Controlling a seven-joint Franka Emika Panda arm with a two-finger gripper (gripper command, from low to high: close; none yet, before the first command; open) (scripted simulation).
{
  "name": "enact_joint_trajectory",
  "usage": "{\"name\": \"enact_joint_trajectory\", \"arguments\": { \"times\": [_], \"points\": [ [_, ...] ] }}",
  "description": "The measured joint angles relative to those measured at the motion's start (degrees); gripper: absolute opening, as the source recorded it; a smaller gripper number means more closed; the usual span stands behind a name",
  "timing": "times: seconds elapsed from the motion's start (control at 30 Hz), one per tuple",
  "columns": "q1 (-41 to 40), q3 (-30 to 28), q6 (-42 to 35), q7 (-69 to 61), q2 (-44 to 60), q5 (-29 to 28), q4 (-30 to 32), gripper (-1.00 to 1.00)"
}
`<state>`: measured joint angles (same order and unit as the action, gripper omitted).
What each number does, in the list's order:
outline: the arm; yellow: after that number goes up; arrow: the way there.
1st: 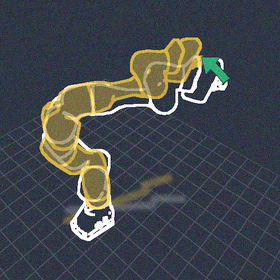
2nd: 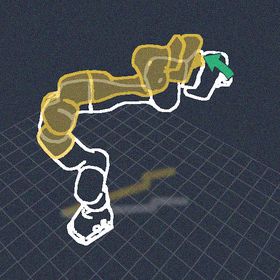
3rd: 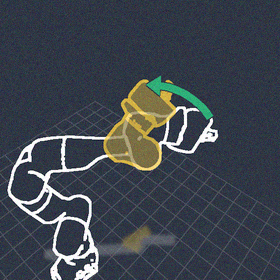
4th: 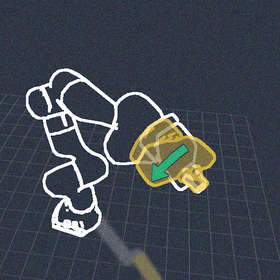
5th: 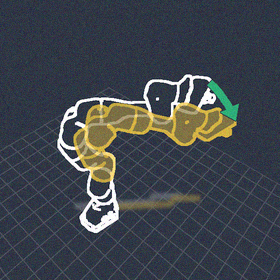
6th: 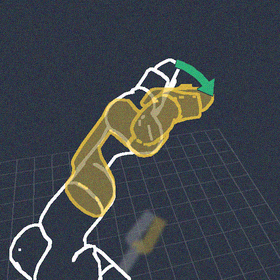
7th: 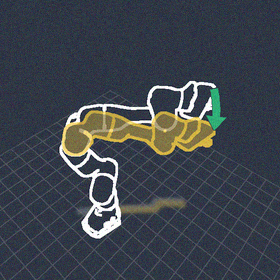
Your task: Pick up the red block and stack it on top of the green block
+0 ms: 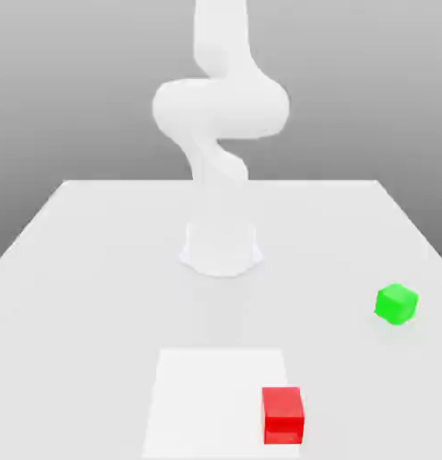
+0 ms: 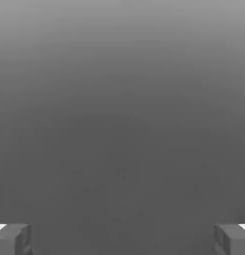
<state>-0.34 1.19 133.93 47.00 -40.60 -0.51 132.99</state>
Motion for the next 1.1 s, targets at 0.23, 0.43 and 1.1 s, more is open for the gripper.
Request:
{"name": "enact_joint_trajectory", "arguments": {
  "times": [0.23, 0.43, 1.1],
  "points": [
    [-0.72, 3.17, 6.07, 3.49, 14.91, -1.64, 3.42, 0.0],
    [-0.71, 5.17, 11.15, 6.45, 27.39, -3.09, 6.28, 0.0],
    [3.42, 4.42, 29.81, 12.72, 61.48, -6.6, 10.03, -1.0]
  ]
}}
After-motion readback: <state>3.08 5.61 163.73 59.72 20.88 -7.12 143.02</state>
